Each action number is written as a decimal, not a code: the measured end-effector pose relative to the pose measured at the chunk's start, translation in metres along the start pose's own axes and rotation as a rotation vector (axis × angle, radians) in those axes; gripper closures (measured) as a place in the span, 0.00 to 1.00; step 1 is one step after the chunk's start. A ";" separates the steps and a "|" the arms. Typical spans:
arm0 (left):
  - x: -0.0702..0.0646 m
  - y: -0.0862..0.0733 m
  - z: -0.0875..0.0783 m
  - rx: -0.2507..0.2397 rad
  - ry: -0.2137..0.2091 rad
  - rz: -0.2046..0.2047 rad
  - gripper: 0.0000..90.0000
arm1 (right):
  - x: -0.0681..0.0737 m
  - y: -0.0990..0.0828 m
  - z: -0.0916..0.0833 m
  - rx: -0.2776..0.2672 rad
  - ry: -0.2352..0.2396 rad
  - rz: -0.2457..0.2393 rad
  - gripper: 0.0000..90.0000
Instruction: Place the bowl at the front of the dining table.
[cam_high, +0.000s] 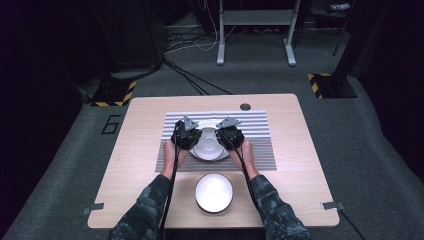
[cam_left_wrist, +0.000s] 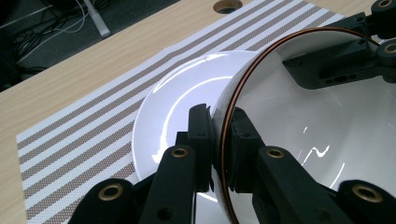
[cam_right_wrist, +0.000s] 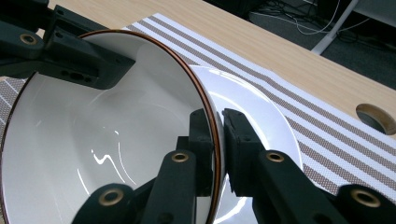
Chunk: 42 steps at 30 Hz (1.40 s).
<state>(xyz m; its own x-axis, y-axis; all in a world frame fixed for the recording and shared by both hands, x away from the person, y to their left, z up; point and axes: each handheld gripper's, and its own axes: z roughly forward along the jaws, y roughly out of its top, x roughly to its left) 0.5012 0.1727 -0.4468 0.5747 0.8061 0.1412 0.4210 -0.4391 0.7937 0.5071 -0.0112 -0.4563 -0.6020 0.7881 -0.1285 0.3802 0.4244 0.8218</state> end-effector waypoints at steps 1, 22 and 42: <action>0.000 0.000 0.001 0.006 0.001 0.007 0.91 | 0.000 -0.001 0.001 0.003 0.000 0.011 0.91; 0.001 0.002 0.020 0.051 -0.010 0.011 0.91 | -0.009 -0.009 0.018 0.046 0.003 0.070 0.91; 0.001 -0.004 0.024 0.045 0.010 -0.028 0.91 | -0.013 -0.013 0.020 0.057 -0.004 0.138 0.92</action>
<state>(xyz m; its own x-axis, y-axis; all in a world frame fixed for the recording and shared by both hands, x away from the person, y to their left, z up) 0.5173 0.1658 -0.4637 0.5554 0.8221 0.1255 0.4679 -0.4337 0.7701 0.5243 -0.0178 -0.4766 -0.5387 0.8423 -0.0191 0.4982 0.3368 0.7989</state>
